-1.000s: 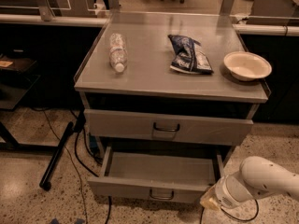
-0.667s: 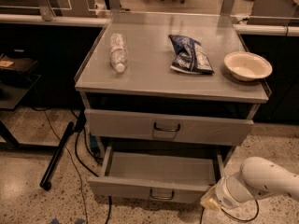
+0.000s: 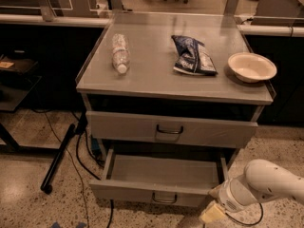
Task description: Open middle drawer
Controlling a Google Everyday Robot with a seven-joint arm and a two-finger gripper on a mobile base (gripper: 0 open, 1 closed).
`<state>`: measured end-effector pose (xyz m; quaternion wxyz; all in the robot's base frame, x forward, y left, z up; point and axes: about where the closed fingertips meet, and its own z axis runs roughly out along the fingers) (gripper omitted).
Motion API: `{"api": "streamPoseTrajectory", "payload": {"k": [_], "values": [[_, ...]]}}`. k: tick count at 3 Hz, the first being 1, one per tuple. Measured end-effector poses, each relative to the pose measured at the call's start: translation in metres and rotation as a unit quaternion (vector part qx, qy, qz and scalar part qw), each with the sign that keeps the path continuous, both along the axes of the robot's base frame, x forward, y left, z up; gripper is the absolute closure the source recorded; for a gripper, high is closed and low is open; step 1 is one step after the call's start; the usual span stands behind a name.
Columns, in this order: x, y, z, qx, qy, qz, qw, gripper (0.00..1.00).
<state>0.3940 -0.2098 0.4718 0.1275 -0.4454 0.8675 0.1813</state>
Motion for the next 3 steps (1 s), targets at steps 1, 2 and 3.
{"api": "streamPoseTrajectory", "payload": {"k": [1, 2, 3], "values": [[0.000, 0.000, 0.000, 0.000, 0.000, 0.000, 1.0000, 0.00], [0.000, 0.000, 0.000, 0.000, 0.000, 0.000, 1.0000, 0.00], [0.019, 0.003, -0.024, -0.036, 0.023, 0.014, 0.9990, 0.00]]}}
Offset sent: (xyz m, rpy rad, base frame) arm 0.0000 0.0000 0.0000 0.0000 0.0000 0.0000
